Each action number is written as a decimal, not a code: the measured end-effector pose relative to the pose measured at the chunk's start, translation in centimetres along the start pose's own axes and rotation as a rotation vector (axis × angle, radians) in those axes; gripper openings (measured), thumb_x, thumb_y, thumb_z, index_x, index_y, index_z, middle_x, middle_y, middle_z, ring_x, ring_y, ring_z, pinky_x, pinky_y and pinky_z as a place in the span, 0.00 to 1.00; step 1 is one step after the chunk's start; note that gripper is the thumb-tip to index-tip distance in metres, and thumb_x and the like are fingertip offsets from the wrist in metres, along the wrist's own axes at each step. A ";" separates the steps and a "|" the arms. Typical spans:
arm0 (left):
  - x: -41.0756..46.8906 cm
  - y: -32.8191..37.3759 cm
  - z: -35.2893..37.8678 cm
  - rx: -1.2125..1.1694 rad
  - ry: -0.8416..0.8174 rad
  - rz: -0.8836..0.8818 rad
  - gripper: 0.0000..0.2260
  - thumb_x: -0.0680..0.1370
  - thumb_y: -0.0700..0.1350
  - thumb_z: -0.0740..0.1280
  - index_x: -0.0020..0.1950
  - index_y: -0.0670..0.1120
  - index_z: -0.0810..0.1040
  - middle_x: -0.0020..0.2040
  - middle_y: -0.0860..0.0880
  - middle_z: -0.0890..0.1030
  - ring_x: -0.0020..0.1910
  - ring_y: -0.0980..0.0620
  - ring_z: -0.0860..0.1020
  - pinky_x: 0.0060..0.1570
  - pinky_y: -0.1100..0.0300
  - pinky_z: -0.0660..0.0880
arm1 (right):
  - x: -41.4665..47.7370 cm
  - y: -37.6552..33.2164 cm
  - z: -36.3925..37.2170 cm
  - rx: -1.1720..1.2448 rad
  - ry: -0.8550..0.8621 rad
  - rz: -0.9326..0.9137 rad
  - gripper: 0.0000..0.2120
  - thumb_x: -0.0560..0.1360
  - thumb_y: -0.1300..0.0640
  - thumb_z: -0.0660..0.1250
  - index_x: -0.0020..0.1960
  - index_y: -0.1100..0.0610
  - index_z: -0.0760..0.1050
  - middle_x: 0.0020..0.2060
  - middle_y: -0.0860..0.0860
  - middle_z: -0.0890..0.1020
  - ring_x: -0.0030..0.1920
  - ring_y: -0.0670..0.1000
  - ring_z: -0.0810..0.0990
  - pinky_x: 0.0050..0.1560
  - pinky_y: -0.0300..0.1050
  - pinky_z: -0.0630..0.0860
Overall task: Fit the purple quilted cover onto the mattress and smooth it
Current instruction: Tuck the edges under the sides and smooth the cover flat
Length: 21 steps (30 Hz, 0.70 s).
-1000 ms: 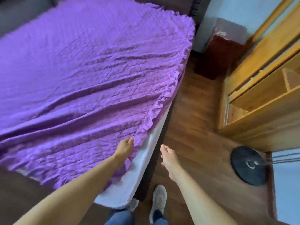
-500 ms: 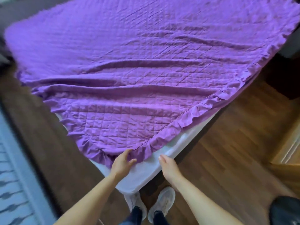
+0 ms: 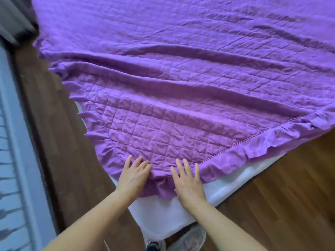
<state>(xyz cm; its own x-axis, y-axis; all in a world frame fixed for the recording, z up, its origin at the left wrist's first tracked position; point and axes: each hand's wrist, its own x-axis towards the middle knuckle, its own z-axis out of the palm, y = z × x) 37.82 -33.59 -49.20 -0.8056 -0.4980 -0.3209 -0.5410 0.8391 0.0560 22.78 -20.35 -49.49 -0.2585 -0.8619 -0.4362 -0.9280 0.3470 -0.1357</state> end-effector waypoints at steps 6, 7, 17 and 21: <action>6.4 -3.7 -4.2 -0.538 0.085 -0.225 0.07 0.76 0.48 0.62 0.52 0.49 0.73 0.44 0.44 0.82 0.45 0.42 0.78 0.47 0.52 0.72 | 7.0 2.5 -3.5 0.266 0.253 0.117 0.04 0.75 0.57 0.63 0.46 0.56 0.76 0.41 0.55 0.81 0.51 0.56 0.79 0.70 0.58 0.53; 7.8 -4.5 -4.7 -0.658 0.116 -0.284 0.07 0.77 0.46 0.64 0.54 0.48 0.74 0.47 0.45 0.81 0.47 0.43 0.78 0.47 0.52 0.73 | 8.5 2.9 -4.8 0.292 0.275 0.186 0.06 0.77 0.54 0.62 0.48 0.56 0.75 0.43 0.55 0.82 0.53 0.56 0.78 0.70 0.56 0.52; 9.5 -6.9 -2.7 0.049 0.296 0.297 0.21 0.70 0.54 0.61 0.62 0.52 0.75 0.69 0.47 0.71 0.67 0.45 0.70 0.65 0.44 0.64 | 16.8 4.7 -9.2 0.170 0.297 0.455 0.11 0.77 0.49 0.62 0.55 0.54 0.74 0.55 0.55 0.77 0.61 0.57 0.69 0.67 0.57 0.56; 10.9 -9.2 -2.3 0.068 0.116 0.027 0.25 0.72 0.43 0.53 0.68 0.53 0.71 0.69 0.48 0.72 0.66 0.43 0.72 0.62 0.42 0.67 | 16.2 4.4 -6.9 -0.050 0.638 0.245 0.09 0.69 0.61 0.71 0.47 0.55 0.73 0.43 0.54 0.76 0.47 0.57 0.74 0.63 0.59 0.62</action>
<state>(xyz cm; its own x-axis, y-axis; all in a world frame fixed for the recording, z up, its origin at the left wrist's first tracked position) 33.49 -47.24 -50.98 -0.8442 -0.4937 -0.2088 -0.5043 0.8635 -0.0026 12.67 -35.38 -51.00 -0.5561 -0.8150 0.1628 -0.8297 0.5558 -0.0518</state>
